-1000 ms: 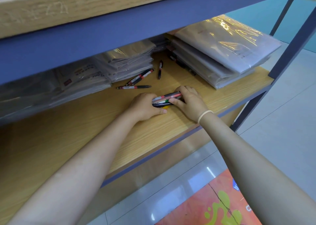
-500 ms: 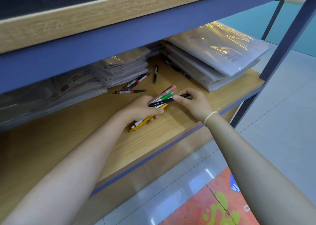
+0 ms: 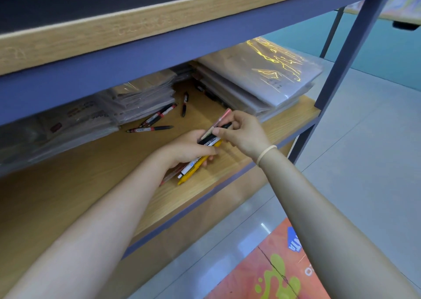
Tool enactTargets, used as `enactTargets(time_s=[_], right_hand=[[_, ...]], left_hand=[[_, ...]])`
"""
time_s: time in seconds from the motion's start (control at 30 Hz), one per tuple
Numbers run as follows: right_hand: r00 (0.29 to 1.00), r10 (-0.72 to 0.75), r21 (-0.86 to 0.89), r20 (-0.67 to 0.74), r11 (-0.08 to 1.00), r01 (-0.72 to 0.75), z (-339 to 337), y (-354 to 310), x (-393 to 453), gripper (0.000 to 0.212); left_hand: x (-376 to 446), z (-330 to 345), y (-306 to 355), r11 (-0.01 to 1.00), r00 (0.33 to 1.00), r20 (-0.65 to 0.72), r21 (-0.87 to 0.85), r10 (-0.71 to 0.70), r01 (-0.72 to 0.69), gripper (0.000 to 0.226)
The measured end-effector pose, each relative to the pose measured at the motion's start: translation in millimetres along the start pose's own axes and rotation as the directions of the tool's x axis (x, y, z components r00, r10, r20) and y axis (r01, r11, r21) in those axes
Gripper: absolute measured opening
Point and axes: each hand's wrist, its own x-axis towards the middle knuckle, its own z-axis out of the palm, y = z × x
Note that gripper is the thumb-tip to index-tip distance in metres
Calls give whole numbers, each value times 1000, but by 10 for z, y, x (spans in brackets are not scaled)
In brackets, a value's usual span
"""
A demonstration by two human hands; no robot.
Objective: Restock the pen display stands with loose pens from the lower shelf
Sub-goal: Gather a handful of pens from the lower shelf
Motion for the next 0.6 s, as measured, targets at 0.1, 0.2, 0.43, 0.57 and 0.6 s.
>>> enactTargets(time_s=[0.1,0.2,0.43,0.57,0.6], right_hand=[[990,-19,-45,-142,999,13,-12,-1,19,32],[955,11,100,-296,995,19,-59,38,-18,32],[956,215,291,-200,945,-152,-218,-99,-388,40],[943,316,445,-100,862,-242,-614,-848,-632,39],[943,319,427,-91,868,-252,-714,-1046,-690,35]], left_hand=[[39,65,23,999,998,-62,-39,0,-3,11],[114,109,-8,970,981,-193,-239,-4,-43,11],[-91,462,370,771,986,-22,-627,-164,114,31],[-575,545,1121,718,975,214,-669,-64,194,16],[-698,543,1336,702,967,250,-680,-49,211,16]])
